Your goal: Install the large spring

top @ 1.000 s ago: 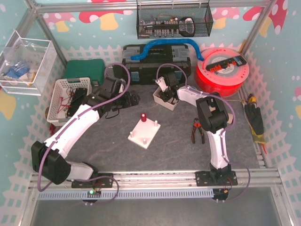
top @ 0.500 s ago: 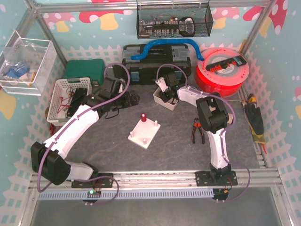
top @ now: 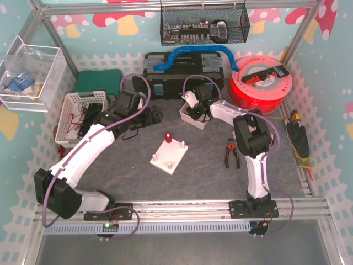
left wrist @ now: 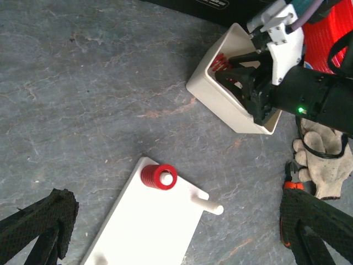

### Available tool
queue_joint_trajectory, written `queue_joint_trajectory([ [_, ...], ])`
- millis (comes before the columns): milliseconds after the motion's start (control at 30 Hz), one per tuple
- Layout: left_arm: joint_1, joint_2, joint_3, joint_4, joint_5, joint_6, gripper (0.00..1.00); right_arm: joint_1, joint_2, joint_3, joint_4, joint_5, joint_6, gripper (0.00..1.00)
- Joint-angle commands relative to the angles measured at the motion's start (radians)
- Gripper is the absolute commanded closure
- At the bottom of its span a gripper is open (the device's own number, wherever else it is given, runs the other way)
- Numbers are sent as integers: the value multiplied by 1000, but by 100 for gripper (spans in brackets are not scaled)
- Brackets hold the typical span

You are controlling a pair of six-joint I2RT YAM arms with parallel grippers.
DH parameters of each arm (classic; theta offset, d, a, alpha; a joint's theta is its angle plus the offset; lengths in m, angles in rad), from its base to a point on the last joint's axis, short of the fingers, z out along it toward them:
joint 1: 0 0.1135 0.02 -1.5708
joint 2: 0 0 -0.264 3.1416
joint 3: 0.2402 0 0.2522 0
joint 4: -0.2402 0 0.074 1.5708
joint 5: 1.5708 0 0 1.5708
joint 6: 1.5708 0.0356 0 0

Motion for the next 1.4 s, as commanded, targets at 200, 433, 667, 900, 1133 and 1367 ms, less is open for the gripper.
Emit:
queue_joint_trajectory([
  [200, 13, -10, 24, -29, -29, -28, 1, -1, -171, -104, 41, -16, -33, 89],
  [433, 44, 13, 34, -30, 17, -55, 1, 0, -304, -228, 119, -44, -30, 89],
  [667, 75, 42, 33, 79, 215, -30, 15, 10, -500, -412, 273, -155, -52, 90],
  [900, 75, 72, 47, 171, 361, -6, 24, 98, -652, -506, 378, -213, -73, 92],
  [1133, 73, 122, 74, 229, 484, 9, 24, 197, -666, -494, 405, -192, -61, 93],
  [1367, 60, 145, 65, 257, 547, 0, 36, 240, -648, -475, 428, -183, -42, 93],
])
